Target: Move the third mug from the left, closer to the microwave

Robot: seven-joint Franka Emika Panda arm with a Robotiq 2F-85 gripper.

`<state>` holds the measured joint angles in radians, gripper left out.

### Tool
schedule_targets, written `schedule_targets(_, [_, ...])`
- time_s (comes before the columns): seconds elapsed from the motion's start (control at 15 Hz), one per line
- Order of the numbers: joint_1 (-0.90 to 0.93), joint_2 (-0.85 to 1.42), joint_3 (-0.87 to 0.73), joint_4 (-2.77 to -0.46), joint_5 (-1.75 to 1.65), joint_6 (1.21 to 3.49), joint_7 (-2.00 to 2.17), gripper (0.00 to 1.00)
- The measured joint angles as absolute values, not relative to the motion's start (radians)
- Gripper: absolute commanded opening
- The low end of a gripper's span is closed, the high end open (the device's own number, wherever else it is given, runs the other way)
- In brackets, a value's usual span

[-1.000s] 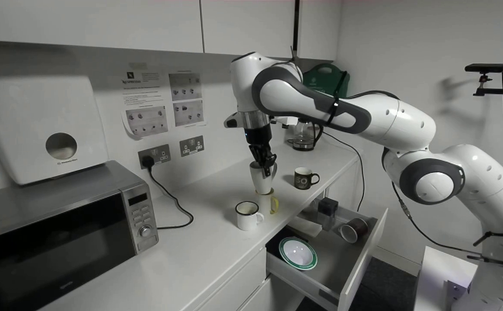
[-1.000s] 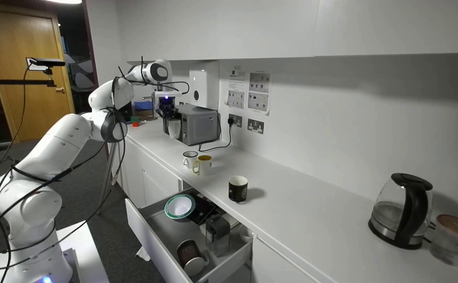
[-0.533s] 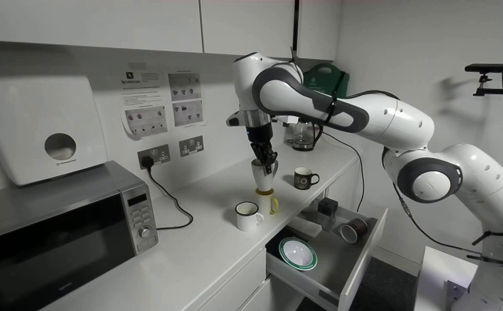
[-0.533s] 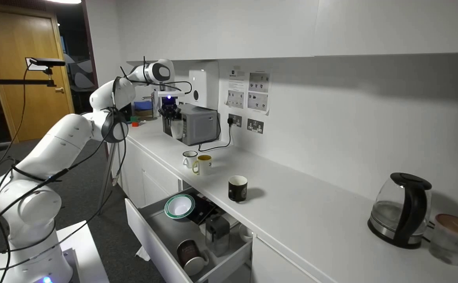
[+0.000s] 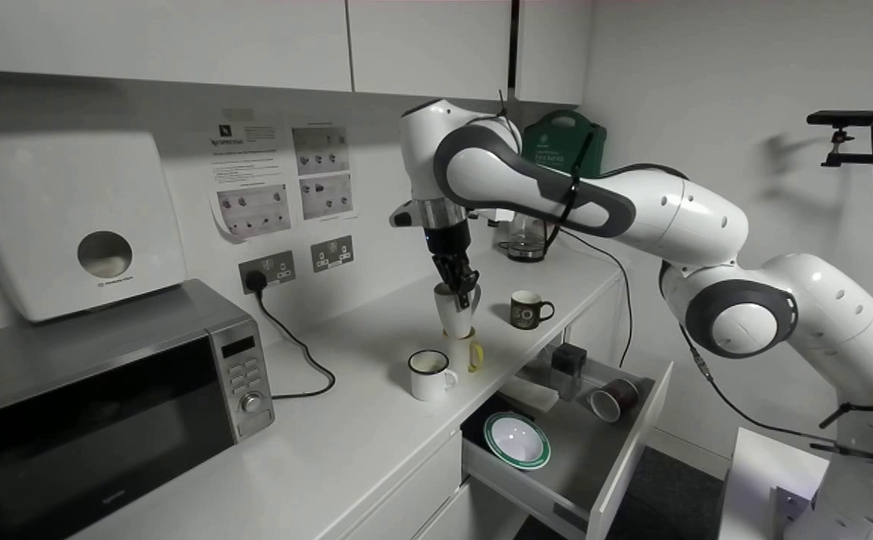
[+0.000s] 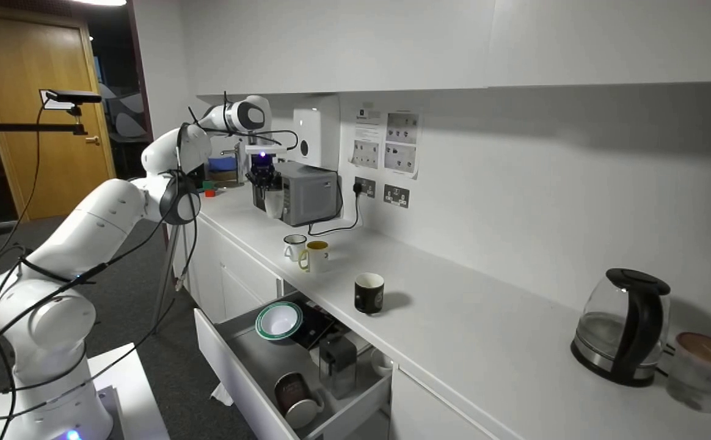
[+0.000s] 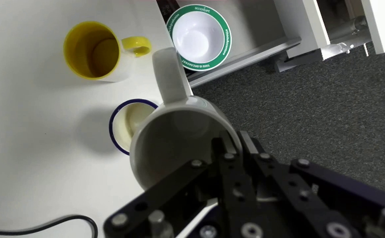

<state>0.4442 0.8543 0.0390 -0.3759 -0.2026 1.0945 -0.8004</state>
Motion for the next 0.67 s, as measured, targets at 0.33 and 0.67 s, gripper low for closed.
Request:
schedule_targets(0.33, [0.446, 0.874, 0.054, -0.374, -0.186, 1.102, -0.799, 0.02])
schedule_targets(0.67, [0.445, 0.875, 0.085, -0.371, -0.126, 1.16, -0.796, 0.02])
